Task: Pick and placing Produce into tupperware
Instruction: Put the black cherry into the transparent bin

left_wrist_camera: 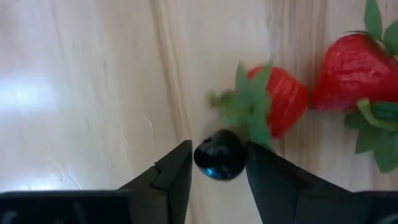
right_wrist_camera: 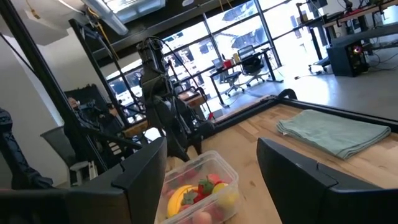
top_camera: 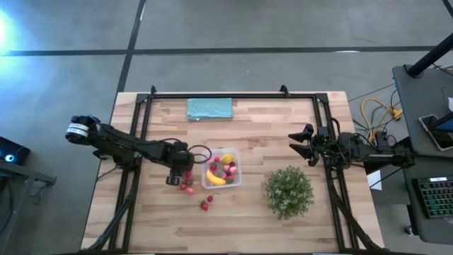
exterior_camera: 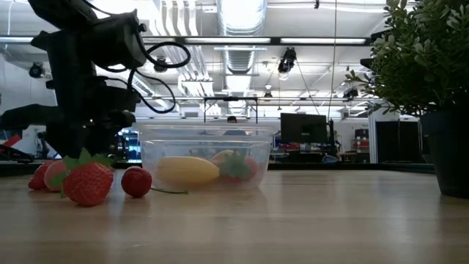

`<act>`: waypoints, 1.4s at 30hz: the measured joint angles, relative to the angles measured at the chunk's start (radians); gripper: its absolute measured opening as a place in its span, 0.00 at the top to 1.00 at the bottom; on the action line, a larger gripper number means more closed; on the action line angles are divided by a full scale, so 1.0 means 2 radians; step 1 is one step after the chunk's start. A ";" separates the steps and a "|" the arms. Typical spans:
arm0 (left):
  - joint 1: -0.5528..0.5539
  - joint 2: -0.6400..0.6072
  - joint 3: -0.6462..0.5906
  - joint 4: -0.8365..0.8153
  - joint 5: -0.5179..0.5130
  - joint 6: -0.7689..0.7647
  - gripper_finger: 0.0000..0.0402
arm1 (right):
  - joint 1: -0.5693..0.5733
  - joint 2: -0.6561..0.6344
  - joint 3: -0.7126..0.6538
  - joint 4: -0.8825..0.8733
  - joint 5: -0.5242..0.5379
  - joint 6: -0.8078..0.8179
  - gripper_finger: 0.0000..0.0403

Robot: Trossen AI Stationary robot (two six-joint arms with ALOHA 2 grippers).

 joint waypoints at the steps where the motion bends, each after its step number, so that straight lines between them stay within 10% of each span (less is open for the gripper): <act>1: 0.000 -0.002 0.000 0.001 0.000 0.000 0.68 | 0.000 0.000 0.000 0.000 0.000 0.000 0.40; 23: 0.000 -0.009 -0.002 -0.010 -0.001 -0.013 0.80 | 0.000 0.000 0.000 0.000 0.000 0.000 0.39; 35: 0.000 -0.070 0.086 -0.082 -0.103 -0.009 0.79 | 0.000 0.000 0.000 0.000 0.000 0.000 0.38; 42: 0.000 -0.071 0.144 0.027 -0.035 0.025 0.79 | 0.000 0.000 0.000 0.000 0.000 0.000 0.38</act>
